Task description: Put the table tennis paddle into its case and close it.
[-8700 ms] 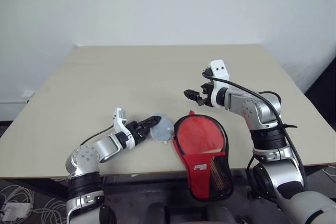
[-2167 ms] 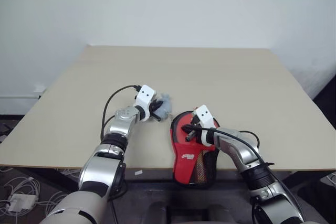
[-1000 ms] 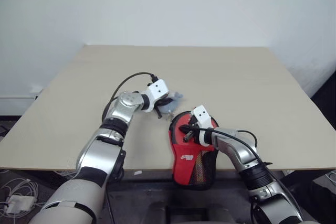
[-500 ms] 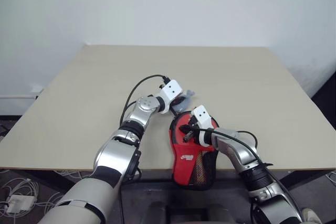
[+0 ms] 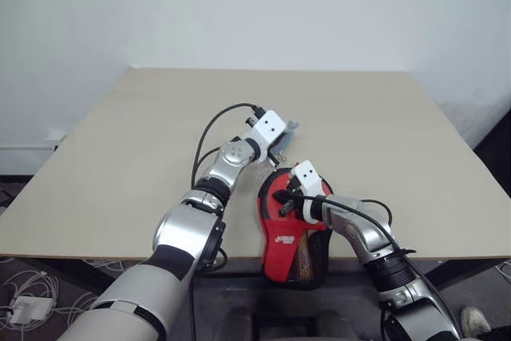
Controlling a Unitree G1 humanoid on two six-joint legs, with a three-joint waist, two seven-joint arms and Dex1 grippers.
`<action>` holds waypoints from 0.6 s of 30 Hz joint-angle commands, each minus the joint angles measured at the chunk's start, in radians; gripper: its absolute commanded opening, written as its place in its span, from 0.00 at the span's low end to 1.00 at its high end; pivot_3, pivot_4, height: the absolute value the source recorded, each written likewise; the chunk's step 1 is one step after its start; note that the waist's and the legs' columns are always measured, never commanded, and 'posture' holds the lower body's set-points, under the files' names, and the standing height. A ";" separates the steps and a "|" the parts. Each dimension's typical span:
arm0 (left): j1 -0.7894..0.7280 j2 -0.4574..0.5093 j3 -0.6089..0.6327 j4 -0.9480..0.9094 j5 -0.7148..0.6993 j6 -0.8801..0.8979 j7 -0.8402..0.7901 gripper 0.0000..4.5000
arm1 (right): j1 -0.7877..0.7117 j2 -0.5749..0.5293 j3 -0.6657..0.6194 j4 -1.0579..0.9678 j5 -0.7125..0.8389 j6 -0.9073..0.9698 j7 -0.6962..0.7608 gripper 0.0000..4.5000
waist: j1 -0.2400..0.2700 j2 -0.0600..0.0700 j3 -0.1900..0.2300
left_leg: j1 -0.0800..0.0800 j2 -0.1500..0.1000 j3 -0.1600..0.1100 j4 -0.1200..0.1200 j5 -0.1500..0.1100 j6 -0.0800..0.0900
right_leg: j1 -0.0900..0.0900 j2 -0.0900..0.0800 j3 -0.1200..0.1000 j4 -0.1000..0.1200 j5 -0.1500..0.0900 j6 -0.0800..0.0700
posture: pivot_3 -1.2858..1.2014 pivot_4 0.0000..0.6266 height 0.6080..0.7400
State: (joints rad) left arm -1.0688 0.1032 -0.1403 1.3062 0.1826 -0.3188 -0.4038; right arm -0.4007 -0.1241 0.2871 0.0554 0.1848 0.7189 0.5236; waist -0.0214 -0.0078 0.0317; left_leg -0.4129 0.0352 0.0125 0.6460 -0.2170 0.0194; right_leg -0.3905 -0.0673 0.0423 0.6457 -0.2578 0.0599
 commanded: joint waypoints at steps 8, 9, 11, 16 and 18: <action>-0.029 -0.063 0.022 -0.061 -0.036 -0.095 -0.174 0.00 | 0.023 0.003 0.008 -0.006 0.000 0.030 -0.006 0.01 | 0.000 0.000 0.000 | 0.000 0.000 0.000 0.000 0.000 0.000 | 0.000 0.000 0.000 0.000 0.000 0.000 | 0.52 0.00 1.00; -0.017 -0.064 0.013 -0.069 -0.033 -0.117 -0.214 0.00 | 0.024 0.002 0.008 -0.007 0.000 0.031 -0.005 0.01 | 0.000 0.000 0.000 | 0.000 0.000 0.000 0.000 0.000 0.000 | 0.000 0.000 0.000 0.000 0.000 0.000 | 0.52 0.00 1.00; 0.002 -0.059 -0.003 -0.079 -0.022 -0.153 -0.272 0.00 | 0.025 0.001 0.008 -0.008 0.000 0.032 -0.004 0.01 | 0.000 0.000 0.000 | 0.000 0.000 0.000 0.000 0.000 0.000 | 0.000 0.000 0.000 0.000 0.000 -0.001 | 0.52 0.00 1.00; 0.050 -0.018 -0.047 -0.105 0.012 -0.254 -0.393 0.00 | 0.026 -0.001 0.010 -0.011 0.001 0.035 0.000 0.01 | 0.000 0.000 0.000 | 0.000 0.000 0.000 0.000 0.000 0.000 | 0.000 0.000 0.000 0.000 0.002 -0.003 | 0.52 0.00 1.00; 0.061 -0.001 -0.065 -0.108 0.025 -0.284 -0.410 0.00 | 0.026 -0.002 0.011 -0.012 0.001 0.035 0.002 0.01 | 0.000 0.000 0.000 | 0.000 0.000 0.000 0.000 0.000 0.000 | 0.000 0.000 0.000 0.000 0.002 -0.003 | 0.52 0.00 1.00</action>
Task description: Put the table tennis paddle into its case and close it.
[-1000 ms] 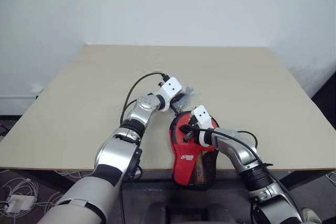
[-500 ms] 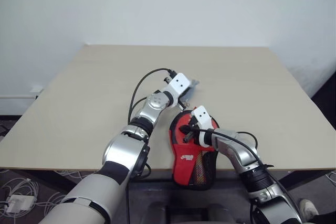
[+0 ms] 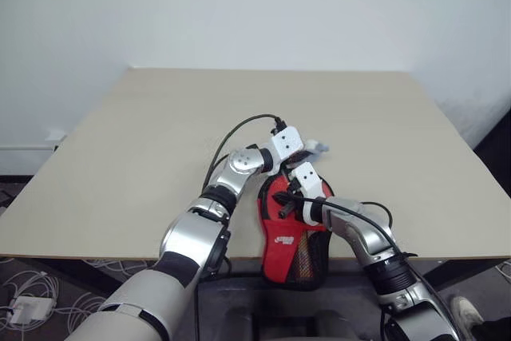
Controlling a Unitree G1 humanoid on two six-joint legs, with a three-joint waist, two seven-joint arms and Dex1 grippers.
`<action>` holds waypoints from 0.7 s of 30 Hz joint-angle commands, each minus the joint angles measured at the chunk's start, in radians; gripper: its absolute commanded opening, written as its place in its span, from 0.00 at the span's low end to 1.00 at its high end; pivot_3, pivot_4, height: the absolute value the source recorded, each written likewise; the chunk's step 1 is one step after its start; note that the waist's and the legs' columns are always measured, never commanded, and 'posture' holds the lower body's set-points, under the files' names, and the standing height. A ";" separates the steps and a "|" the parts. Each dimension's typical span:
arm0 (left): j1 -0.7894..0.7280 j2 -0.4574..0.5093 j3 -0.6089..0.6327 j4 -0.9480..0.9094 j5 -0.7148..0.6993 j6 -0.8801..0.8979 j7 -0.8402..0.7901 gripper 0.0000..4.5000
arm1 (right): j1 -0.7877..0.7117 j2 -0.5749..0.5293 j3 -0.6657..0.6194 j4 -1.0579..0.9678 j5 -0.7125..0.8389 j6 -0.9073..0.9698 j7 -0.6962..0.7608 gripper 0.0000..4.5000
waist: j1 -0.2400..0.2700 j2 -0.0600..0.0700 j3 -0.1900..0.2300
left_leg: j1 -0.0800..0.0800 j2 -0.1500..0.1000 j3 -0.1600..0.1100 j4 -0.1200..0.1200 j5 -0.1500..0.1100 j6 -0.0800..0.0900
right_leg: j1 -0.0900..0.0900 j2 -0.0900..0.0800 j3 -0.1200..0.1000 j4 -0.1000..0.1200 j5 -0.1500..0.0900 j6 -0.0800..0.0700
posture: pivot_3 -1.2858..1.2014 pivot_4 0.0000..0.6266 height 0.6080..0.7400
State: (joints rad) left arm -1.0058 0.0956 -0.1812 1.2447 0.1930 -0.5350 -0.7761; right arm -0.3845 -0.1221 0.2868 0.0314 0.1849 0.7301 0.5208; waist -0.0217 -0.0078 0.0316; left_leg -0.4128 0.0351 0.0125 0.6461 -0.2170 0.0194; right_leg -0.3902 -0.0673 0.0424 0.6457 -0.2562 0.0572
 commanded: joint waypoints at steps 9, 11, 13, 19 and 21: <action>0.025 0.099 -0.100 -0.026 0.114 -0.189 0.039 0.44 | -0.004 0.003 0.019 0.022 0.000 0.024 0.012 0.00 | 0.000 0.000 0.000 | 0.000 0.000 0.000 0.000 0.000 0.000 | 0.000 0.000 0.000 0.000 0.000 0.000 | 0.52 0.00 1.00; 0.032 0.110 -0.092 -0.028 0.104 -0.194 0.027 0.61 | -0.004 0.005 0.021 0.021 0.000 0.024 0.013 0.00 | 0.000 0.000 0.000 | 0.000 0.000 0.000 0.000 0.000 0.000 | 0.000 0.000 0.000 0.000 0.000 0.000 | 0.52 0.00 1.00; 0.031 0.120 -0.084 -0.034 0.094 -0.202 0.021 0.76 | -0.001 0.005 0.022 0.017 0.000 0.027 0.014 0.00 | -0.001 0.000 0.000 | 0.000 0.000 0.000 0.000 0.000 0.000 | 0.000 0.000 0.000 0.000 0.000 0.000 | 0.52 0.00 1.00; -0.008 0.154 0.013 -0.112 -0.055 -0.167 -0.118 1.00 | 0.003 0.001 0.025 0.010 0.003 0.035 0.022 0.00 | -0.001 0.000 0.000 | 0.000 0.000 0.000 0.000 0.000 0.000 | 0.000 0.000 0.000 0.001 0.000 0.000 | 0.52 0.00 1.00; -0.015 0.182 0.073 -0.208 -0.169 -0.067 -0.223 1.00 | 0.003 -0.014 0.029 -0.006 0.007 0.048 0.037 0.00 | -0.001 0.000 0.000 | 0.000 0.000 0.000 0.000 0.000 0.000 | 0.000 0.000 0.000 0.001 0.000 0.000 | 0.52 0.00 1.00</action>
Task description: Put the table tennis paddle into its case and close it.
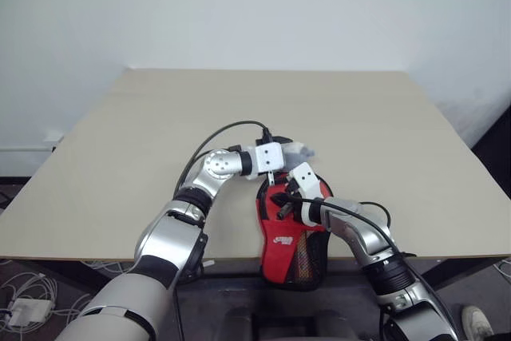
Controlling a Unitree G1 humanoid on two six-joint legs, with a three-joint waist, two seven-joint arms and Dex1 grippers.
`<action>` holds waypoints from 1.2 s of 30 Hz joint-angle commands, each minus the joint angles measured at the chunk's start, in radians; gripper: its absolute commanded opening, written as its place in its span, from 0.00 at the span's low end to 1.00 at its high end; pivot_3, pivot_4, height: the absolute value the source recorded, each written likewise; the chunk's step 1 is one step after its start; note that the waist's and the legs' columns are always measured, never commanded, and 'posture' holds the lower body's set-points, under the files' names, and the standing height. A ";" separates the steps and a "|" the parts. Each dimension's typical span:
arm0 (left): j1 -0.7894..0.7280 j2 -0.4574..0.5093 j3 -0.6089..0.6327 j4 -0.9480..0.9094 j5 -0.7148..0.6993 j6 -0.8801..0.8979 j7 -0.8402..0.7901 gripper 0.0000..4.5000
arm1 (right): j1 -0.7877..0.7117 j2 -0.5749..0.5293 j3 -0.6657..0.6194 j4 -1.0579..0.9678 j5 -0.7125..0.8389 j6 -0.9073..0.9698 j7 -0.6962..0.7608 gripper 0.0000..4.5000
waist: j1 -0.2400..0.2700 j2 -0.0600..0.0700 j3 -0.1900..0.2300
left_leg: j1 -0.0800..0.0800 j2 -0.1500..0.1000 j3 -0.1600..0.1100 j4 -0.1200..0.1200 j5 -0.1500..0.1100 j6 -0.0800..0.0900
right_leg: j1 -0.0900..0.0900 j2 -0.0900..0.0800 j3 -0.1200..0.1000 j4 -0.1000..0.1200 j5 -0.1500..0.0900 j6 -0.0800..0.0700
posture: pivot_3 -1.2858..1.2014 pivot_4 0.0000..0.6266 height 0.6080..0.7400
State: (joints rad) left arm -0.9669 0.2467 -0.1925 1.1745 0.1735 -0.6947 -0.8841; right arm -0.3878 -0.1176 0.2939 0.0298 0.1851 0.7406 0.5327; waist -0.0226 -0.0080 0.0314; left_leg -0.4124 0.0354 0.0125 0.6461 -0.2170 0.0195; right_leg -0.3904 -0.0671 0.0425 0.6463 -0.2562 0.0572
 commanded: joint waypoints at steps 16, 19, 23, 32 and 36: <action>0.478 0.174 0.198 -1.107 -0.502 0.788 -0.125 0.00 | -0.055 -0.216 -0.010 -0.179 0.060 0.155 0.135 0.00 | 0.000 0.001 0.000 | 0.001 0.001 0.000 0.002 -0.001 0.001 | 0.001 0.000 0.001 0.001 0.000 0.000 | 0.52 0.00 1.00; 0.549 0.156 0.182 -1.134 -0.477 0.802 -0.062 0.00 | -0.144 -0.237 -0.052 -0.108 0.059 0.127 0.140 0.06 | 0.000 0.001 0.000 | 0.001 0.001 0.001 0.002 -0.001 0.001 | 0.001 0.000 0.001 0.001 0.000 0.000 | 0.52 0.00 1.00; 0.574 0.123 0.150 -1.106 -0.436 0.801 0.004 0.00 | -0.290 -0.247 -0.094 0.036 0.048 0.066 0.150 0.29 | 0.000 0.001 0.000 | 0.001 0.001 0.001 0.002 -0.001 0.001 | 0.001 0.000 0.001 0.001 0.000 0.000 | 0.52 0.00 1.00; 0.539 0.017 0.041 -0.909 -0.314 0.725 0.087 0.00 | -0.640 -0.161 -0.106 0.581 -0.042 -0.232 0.141 0.98 | -0.004 0.002 0.000 | 0.001 0.000 0.002 0.001 0.000 0.001 | 0.000 0.000 0.001 0.001 0.000 0.000 | 0.52 0.00 1.00; 0.525 -0.031 0.021 -0.868 -0.308 0.744 0.097 0.00 | -0.766 -0.087 -0.132 0.875 -0.078 -0.394 0.100 0.99 | -0.005 0.002 0.000 | 0.001 0.000 0.002 -0.001 0.000 0.001 | 0.000 0.000 0.002 0.001 0.000 0.000 | 0.52 0.00 1.00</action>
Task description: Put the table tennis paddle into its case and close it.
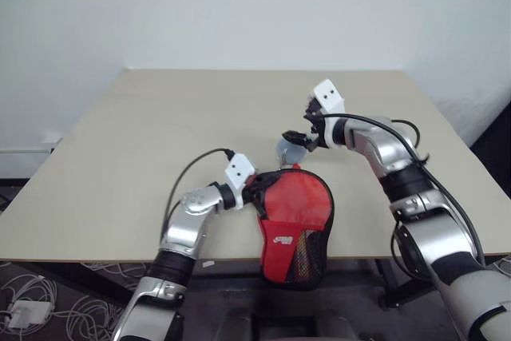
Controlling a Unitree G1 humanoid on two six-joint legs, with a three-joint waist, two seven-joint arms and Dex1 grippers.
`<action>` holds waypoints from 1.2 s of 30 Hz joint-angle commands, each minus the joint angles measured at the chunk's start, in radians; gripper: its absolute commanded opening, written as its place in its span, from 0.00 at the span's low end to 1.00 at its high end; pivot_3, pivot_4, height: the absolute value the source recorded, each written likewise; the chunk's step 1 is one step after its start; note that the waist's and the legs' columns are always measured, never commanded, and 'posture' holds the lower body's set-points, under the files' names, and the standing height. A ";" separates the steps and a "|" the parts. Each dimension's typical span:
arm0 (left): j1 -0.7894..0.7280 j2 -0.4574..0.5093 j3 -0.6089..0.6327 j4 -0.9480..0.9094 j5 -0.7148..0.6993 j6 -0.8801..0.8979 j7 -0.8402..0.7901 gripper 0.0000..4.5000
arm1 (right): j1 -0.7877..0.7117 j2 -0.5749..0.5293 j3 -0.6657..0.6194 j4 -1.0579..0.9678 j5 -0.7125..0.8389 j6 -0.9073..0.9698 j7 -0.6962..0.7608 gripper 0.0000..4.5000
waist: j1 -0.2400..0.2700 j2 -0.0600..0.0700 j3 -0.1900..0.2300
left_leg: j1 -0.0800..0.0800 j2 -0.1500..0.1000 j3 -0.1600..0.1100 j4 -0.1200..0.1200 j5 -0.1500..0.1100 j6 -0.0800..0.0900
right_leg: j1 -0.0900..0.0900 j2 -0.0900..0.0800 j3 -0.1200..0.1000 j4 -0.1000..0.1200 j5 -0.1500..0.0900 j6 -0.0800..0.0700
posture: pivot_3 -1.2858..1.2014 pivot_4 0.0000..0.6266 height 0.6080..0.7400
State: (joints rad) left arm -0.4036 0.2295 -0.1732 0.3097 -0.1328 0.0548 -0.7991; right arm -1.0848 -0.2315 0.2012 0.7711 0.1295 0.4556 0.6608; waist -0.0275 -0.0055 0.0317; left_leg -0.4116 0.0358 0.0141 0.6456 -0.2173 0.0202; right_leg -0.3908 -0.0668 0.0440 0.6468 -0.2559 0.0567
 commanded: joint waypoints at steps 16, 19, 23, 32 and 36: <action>0.024 0.012 -0.027 -0.057 -0.029 0.220 -0.080 0.00 | -0.121 0.171 -0.161 0.562 -0.112 -0.291 -0.346 0.99 | -0.036 0.002 0.000 | 0.001 0.000 -0.001 -0.001 0.000 0.000 | -0.001 0.000 0.001 0.003 0.000 0.000 | 0.52 0.00 1.00; 0.034 0.015 -0.024 -0.065 -0.026 0.225 -0.074 0.00 | -0.113 0.182 -0.177 0.571 -0.125 -0.285 -0.372 0.99 | -0.044 0.002 0.000 | 0.001 0.000 -0.001 -0.001 0.000 0.000 | 0.000 0.000 0.001 0.003 0.000 0.000 | 0.52 0.00 1.00; 0.037 0.021 -0.018 -0.063 -0.026 0.226 -0.073 0.00 | -0.108 0.199 -0.190 0.574 -0.143 -0.279 -0.370 0.99 | -0.045 0.002 0.000 | 0.002 0.000 -0.001 -0.001 0.000 0.000 | 0.000 0.000 0.001 0.004 0.000 0.000 | 0.52 0.00 1.00; 0.047 0.046 -0.029 -0.058 -0.019 0.227 -0.095 0.00 | -0.099 0.219 -0.193 0.570 -0.175 -0.263 -0.299 0.99 | -0.046 0.003 0.000 | 0.002 0.000 -0.001 -0.001 0.000 0.000 | 0.000 0.000 0.001 0.005 0.000 0.000 | 0.52 0.00 1.00; 0.049 0.052 -0.031 -0.052 -0.018 0.224 -0.100 0.00 | -0.087 0.224 -0.193 0.567 -0.185 -0.267 -0.290 0.99 | -0.046 0.003 0.000 | 0.002 0.000 -0.001 -0.001 0.000 0.000 | 0.000 0.000 0.001 0.005 0.000 0.000 | 0.52 0.00 1.00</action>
State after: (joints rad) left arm -0.3641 0.2692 -0.1940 0.2619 -0.1547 0.2724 -0.8960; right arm -1.1698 -0.0110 0.0099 1.3482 -0.0402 0.1902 0.3679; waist -0.0733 -0.0027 0.0317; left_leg -0.4091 0.0353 0.0133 0.6445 -0.2171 0.0199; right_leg -0.3912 -0.0671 0.0454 0.6520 -0.2560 0.0566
